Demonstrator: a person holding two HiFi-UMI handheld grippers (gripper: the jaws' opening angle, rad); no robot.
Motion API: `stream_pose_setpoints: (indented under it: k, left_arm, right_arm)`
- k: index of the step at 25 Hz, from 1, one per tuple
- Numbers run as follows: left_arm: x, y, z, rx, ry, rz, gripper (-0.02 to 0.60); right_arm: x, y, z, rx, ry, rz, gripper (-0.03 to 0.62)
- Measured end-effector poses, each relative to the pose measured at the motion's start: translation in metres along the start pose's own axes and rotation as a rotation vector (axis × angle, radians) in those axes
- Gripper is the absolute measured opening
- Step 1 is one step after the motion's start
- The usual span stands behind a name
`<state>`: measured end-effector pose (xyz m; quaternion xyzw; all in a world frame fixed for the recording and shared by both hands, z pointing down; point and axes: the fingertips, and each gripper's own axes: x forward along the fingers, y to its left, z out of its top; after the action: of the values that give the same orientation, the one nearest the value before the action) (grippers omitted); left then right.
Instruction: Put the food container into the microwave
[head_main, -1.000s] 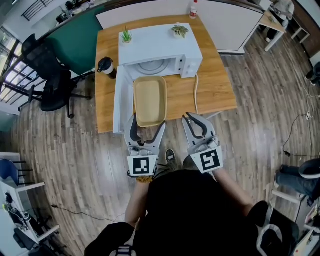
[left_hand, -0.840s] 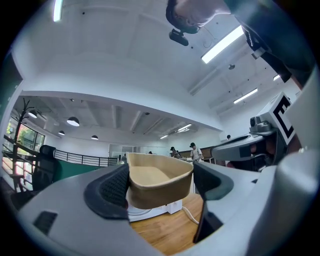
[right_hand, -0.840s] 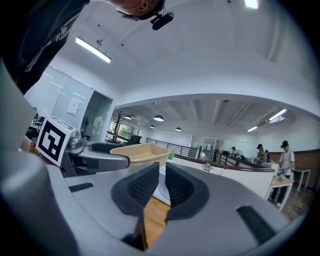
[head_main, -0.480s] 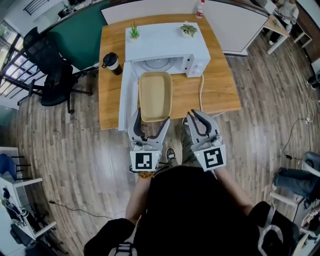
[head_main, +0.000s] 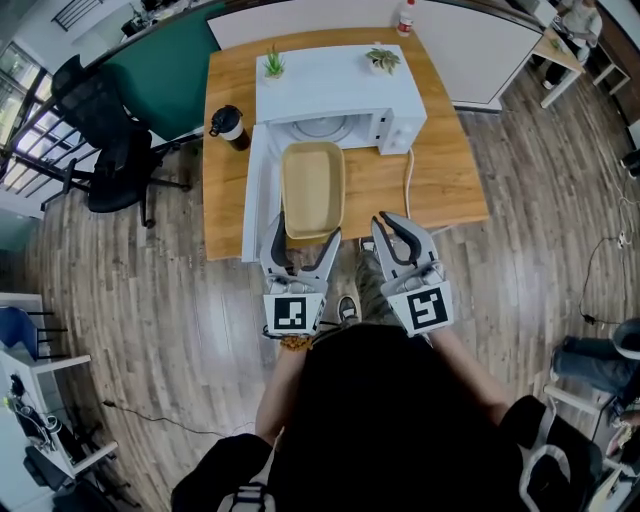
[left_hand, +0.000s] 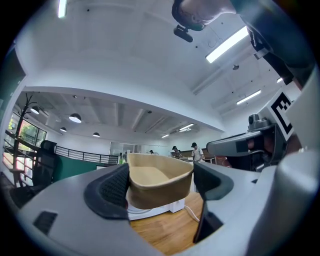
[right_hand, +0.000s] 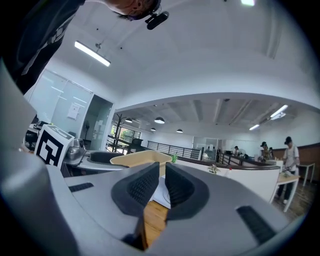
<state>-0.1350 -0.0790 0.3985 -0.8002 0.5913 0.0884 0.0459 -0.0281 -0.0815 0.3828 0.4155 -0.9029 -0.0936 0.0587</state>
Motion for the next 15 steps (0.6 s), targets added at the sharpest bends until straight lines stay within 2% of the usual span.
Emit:
stream_pose_setpoints:
  k: [3,6,15]
  left_arm:
    - [-0.001,-0.001,0.001,0.0,-0.012,-0.005,0.439]
    - [-0.001,0.001,-0.006,-0.012,0.019,0.003,0.439]
    - [0.001,-0.001,-0.013,0.003,0.03,0.005,0.439]
  right_arm:
    - [0.0,0.001,-0.002,0.007,-0.001,0.001,0.029]
    - [0.002,0.002,-0.002,0.0,0.003,0.015,0.029]
    - [0.001,-0.001,-0.008,0.009,0.002,0.016,0.028]
